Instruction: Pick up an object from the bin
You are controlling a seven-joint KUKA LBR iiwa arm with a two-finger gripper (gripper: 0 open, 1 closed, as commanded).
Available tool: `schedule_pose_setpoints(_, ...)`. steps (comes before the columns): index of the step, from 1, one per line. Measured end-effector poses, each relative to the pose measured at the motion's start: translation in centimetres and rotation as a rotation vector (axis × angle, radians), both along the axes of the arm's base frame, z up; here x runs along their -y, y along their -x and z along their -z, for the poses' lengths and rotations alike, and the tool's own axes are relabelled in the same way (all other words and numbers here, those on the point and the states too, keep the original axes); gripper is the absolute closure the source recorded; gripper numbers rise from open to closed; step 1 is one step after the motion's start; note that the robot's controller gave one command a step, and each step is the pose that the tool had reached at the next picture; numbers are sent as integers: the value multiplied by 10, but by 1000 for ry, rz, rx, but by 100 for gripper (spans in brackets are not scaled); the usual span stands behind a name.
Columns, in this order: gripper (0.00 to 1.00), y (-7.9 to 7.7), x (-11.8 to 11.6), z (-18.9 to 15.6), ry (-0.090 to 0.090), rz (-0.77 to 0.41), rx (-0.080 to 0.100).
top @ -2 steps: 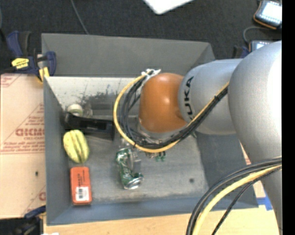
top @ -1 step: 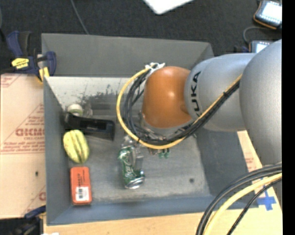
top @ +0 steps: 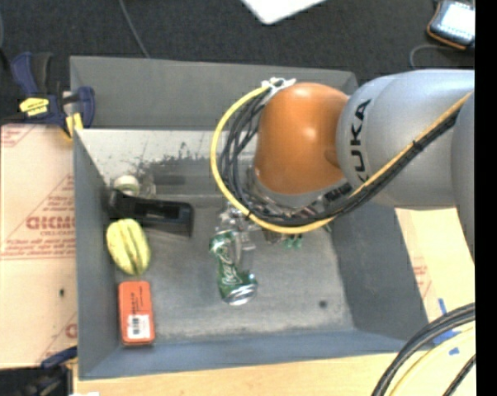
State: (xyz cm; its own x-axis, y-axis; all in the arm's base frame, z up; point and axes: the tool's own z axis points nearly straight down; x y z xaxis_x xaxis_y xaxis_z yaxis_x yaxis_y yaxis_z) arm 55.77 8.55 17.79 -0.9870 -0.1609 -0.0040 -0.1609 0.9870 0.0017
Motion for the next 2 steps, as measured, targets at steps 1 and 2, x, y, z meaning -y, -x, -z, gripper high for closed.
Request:
schedule_pose_setpoints(1,100,-1,0,-15,1,-2,-1)
schedule_pose_setpoints(2,100,-6,-3,-42,-1,-74,15)
